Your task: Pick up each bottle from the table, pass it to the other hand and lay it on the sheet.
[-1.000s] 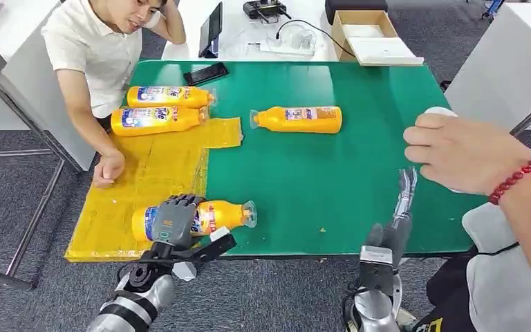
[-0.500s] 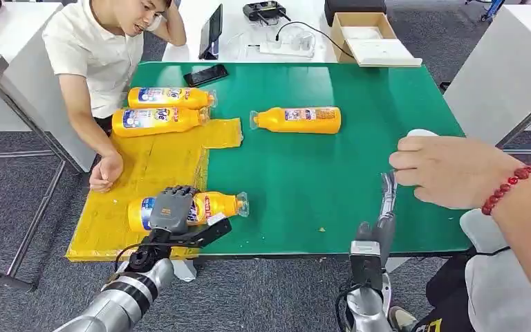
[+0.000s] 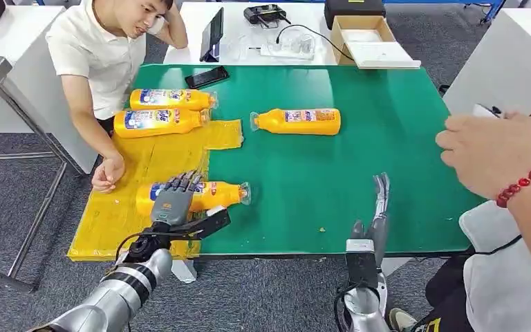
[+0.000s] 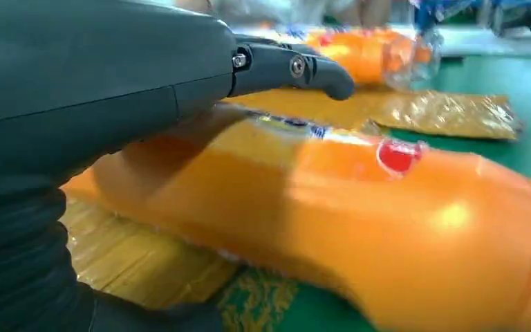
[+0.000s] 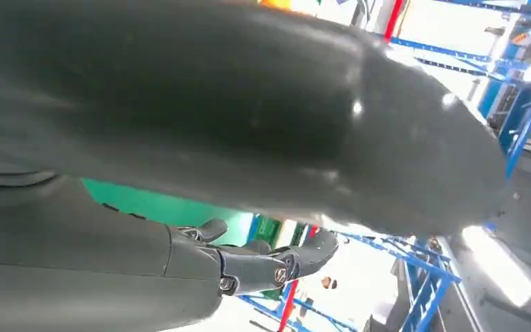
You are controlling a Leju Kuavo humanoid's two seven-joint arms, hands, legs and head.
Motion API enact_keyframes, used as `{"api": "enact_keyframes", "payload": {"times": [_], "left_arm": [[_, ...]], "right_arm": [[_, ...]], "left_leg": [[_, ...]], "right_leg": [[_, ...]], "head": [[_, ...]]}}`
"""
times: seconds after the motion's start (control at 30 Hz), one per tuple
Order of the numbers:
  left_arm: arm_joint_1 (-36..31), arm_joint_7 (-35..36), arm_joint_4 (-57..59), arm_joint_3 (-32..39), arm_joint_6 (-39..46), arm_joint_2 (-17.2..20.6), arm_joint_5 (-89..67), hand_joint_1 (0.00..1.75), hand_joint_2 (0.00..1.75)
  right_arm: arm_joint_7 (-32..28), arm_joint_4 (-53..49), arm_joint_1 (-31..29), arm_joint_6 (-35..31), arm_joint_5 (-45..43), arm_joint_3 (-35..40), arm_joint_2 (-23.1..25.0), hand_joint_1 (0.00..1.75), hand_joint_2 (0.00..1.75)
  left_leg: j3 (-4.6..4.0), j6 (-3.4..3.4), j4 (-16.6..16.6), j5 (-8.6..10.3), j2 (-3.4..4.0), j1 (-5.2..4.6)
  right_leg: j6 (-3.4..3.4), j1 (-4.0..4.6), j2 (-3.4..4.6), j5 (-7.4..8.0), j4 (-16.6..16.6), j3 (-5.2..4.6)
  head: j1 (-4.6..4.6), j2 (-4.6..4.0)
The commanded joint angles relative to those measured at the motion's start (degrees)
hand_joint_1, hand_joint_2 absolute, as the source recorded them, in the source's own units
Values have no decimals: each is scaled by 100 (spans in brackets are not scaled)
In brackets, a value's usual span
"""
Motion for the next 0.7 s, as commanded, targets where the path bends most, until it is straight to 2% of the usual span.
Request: {"api": "enact_keyframes", "payload": {"times": [0.03, 0.17, 0.47, 0.7], "left_arm": [[872, -1831, -1011, 205, -2310, 392, 2223, 0, 175], [1097, -1937, -1632, 57, -2545, 575, 2786, 0, 175], [1465, -1836, -2795, -406, -2091, 732, 3083, 0, 175], [2003, -2045, -3994, -410, -1033, 419, 3585, 0, 175]], "right_arm": [[-184, 631, -289, 56, -118, -56, -52, 0, 0], [-184, 666, -284, -5, -207, 36, -115, 0, 0], [-184, 535, -115, -102, -246, 3, -160, 0, 0], [-184, 311, 116, -137, -172, -63, -115, 0, 0]], "left_leg": [[13, -13, -17, 0, 36, 3], [32, -7, -9, -3, -16, 0], [18, -9, -4, -6, -23, 2], [-21, -11, 1, -11, -24, 7]], "right_leg": [[-15, 4, 25, 9, -16, 5], [3, 0, -17, -13, -8, 38], [1, 2, -28, -19, -4, 24], [0, 7, -36, -24, -1, -18]], "head": [[-4, 2], [-2, 0], [-2, 2], [-2, 2]]}}
